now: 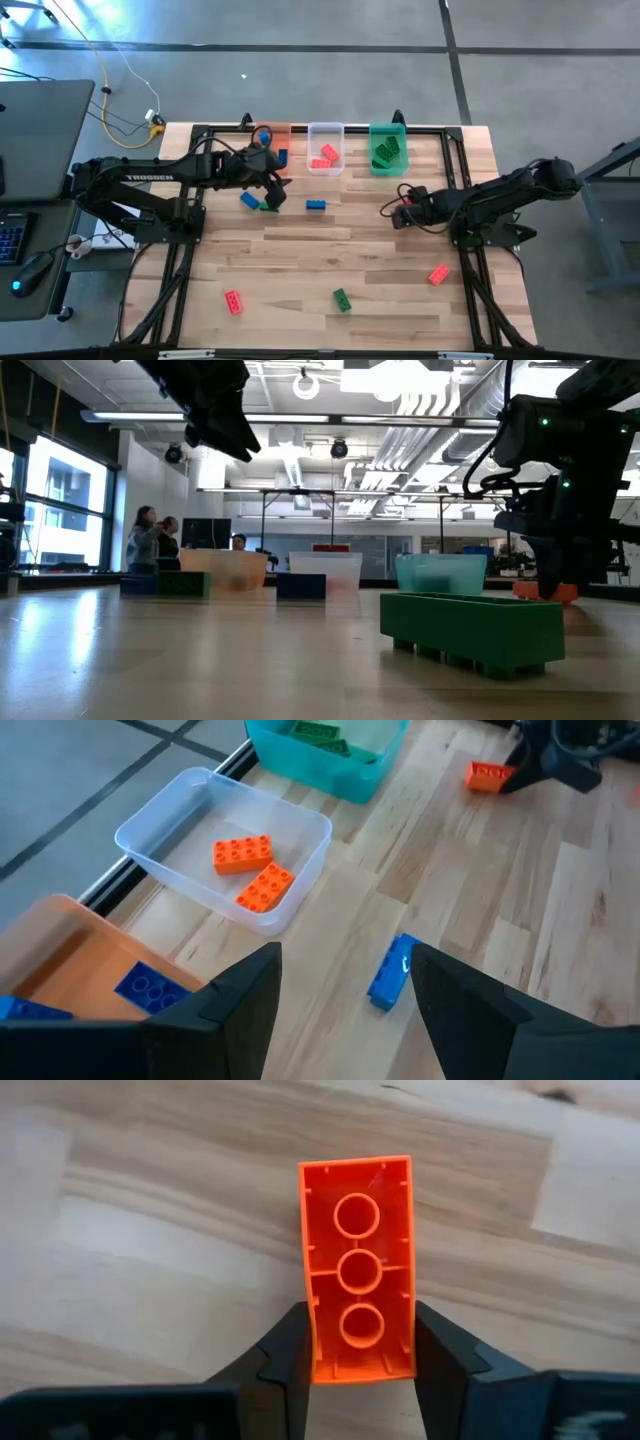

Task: Sort & place blocks by color
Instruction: Put the orange game piece into the white bin

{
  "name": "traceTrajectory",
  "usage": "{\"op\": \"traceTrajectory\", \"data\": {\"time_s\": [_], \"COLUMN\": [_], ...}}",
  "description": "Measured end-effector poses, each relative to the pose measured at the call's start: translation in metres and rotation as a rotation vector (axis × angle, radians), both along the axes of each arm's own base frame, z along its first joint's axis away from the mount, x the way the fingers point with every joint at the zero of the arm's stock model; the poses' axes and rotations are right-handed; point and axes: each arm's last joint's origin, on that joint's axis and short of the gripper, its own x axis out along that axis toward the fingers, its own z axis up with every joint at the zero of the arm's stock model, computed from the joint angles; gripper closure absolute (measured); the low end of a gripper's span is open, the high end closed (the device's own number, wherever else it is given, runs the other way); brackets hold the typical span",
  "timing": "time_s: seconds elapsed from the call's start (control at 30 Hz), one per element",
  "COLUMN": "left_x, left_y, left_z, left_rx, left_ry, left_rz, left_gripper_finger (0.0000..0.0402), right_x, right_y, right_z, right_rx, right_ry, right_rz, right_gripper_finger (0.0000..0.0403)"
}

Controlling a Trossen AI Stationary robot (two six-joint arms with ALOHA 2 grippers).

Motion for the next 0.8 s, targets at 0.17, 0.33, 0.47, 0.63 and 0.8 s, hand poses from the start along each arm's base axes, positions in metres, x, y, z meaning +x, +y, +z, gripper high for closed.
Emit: {"op": "traceTrajectory", "data": {"time_s": [0.17,0.33,0.47,0.63,0.8], "left_x": [0.0,0.002,0.006,0.012,0.019], "left_y": [0.0,0.0,0.001,0.001,0.001], "left_z": [0.0,0.002,0.006,0.011,0.01], "left_rx": [-0.048,-0.13,-0.224,-0.325,-0.39], "left_ry": [-0.035,-0.123,-0.22,-0.318,-0.365], "left_rz": [0.047,0.124,0.111,0.054,0.034], "left_gripper_finger": [0.0192,0.0192,0.0192,0.0192,0.0192], "right_x": [0.013,0.034,0.052,0.069,0.08], "right_y": [0.004,0.01,0.015,0.02,0.021], "right_z": [0.011,0.031,0.054,0.084,0.116], "right_rx": [-0.005,-0.083,-0.184,-0.326,-0.477], "right_ry": [-0.062,-0.181,-0.279,-0.352,-0.373], "right_rz": [0.101,0.234,0.356,0.481,0.55], "right_gripper_finger": [0.0295,0.0295,0.0295,0.0295,0.0295]}}
